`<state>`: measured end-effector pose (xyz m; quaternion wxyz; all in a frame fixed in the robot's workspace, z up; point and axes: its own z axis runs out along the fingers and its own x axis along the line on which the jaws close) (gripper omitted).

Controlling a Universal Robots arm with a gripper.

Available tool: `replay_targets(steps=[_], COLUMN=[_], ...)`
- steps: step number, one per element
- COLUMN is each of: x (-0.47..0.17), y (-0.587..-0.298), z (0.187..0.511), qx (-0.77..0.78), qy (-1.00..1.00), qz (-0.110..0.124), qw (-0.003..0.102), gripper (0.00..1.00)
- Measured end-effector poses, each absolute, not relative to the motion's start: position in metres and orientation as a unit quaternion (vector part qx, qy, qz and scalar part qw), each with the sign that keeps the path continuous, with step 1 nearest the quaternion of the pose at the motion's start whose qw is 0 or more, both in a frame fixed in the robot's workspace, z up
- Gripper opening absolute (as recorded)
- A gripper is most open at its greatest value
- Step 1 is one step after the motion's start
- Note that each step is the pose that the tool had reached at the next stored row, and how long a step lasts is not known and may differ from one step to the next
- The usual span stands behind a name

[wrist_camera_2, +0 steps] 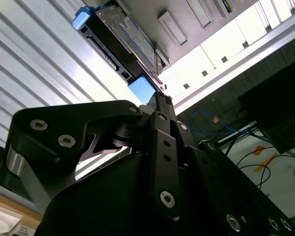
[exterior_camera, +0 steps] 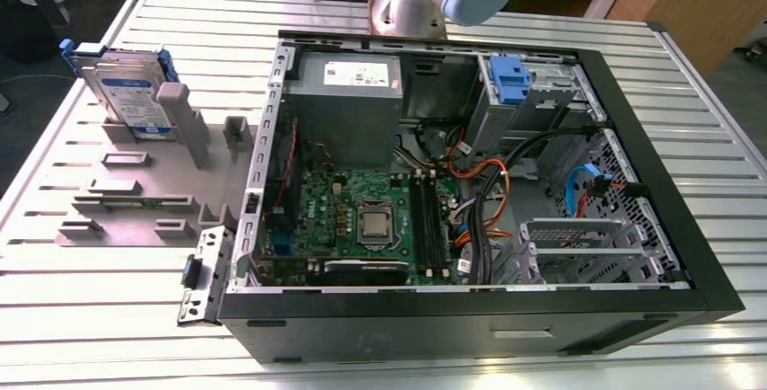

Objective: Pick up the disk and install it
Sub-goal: 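Pick up the disk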

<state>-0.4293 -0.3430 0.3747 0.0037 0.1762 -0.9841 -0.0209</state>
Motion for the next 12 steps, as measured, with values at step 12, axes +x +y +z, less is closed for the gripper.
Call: replay_targets(steps=[12], x=[-0.4293], y=[-0.343], z=[0.3747], qx=[0.178], qy=[-0.984], qz=[-0.021], qw=[0.004], gripper=[0.11])
